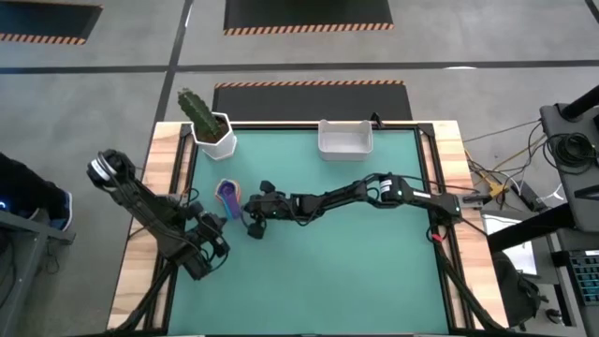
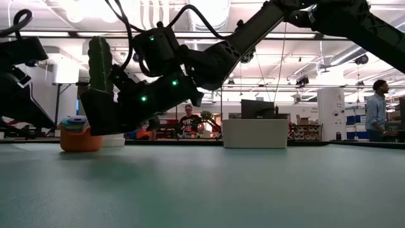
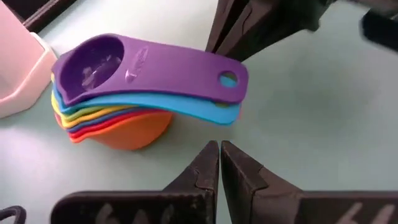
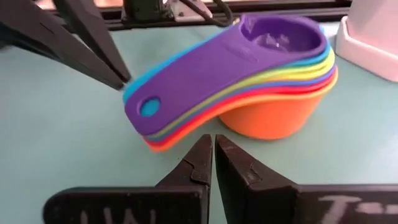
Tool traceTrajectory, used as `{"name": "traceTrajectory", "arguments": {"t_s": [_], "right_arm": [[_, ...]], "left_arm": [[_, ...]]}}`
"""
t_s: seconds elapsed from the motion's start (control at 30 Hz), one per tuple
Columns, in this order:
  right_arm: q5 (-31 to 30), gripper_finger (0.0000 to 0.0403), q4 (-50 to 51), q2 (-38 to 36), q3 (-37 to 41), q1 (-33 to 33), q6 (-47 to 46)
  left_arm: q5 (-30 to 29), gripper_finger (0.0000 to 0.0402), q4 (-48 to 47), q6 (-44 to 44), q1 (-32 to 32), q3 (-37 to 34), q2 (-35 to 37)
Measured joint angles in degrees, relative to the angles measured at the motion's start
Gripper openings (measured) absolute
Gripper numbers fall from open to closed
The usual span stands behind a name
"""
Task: Nest measuring cups in basket
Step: Stack the purple measuring cup on top of the light blue measuring cup
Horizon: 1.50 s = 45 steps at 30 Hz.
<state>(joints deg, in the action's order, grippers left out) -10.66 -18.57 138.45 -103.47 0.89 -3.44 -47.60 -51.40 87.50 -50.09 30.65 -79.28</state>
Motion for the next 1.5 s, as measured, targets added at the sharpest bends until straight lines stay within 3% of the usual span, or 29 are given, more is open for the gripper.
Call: {"name": "traceTrajectory", "arguments": {"t_s": [0.4, 0.73, 0.93, 1.13, 1.5], "right_arm": [[-0.1, 0.0009, 0.0, 0.0, -1.2, 1.5, 0.7], [-7.8, 0.0009, 5.1, -0.2, -1.3, 1.4, 1.2], [-7.8, 0.0009, 4.4, -1.2, -1.3, 1.9, 1.2], [-3.0, 0.0009, 1.9, -1.4, -1.3, 3.0, 2.0], [-8.1, 0.0009, 6.2, -1.9, -1.3, 3.2, 4.6]], "left_arm": [[-5.1, 0.0000, 3.4, 1.8, 0.5, -2.2, -4.1], [-5.4, 0.0000, 3.4, 1.3, 0.4, -0.7, -4.7], [-5.4, 0.0000, 3.4, 1.3, 0.4, -0.7, -4.7], [-5.9, 0.0000, 3.4, 1.3, 0.4, -0.7, -4.7], [-4.9, 0.0000, 3.2, 1.3, 0.4, -0.6, -4.7]]}}
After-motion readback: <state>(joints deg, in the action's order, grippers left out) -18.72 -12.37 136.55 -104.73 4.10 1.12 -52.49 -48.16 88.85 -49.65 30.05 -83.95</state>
